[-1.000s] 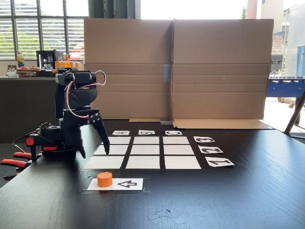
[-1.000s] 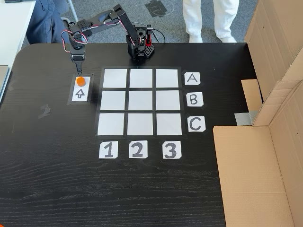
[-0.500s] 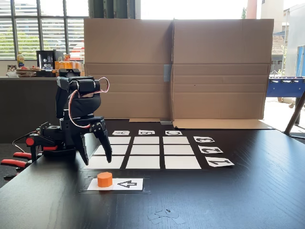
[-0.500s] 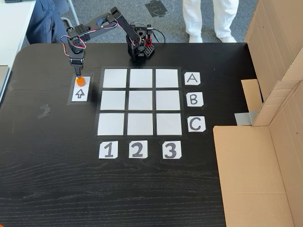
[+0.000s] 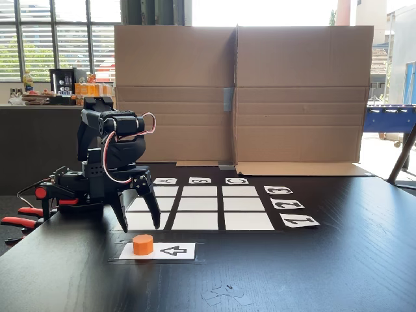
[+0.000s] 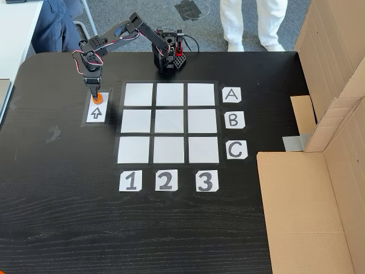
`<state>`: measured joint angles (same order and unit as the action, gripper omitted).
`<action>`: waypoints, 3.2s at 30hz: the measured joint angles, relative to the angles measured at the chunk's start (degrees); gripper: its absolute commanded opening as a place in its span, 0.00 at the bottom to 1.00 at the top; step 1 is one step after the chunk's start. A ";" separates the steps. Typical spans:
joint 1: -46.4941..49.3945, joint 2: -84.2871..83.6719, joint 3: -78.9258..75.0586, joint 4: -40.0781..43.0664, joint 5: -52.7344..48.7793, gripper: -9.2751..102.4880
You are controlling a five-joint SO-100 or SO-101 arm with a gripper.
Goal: Pick up the round, orange token and place it in the grid on square A1.
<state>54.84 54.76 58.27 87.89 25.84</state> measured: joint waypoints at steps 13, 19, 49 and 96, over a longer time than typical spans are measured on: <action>0.00 -3.96 -2.37 0.26 0.26 0.31; 0.00 -4.83 -2.37 0.26 0.26 0.32; 0.00 -8.00 -6.59 0.26 0.26 0.31; 0.35 3.52 -6.59 0.88 -0.35 0.13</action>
<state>55.20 58.27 51.68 88.77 25.49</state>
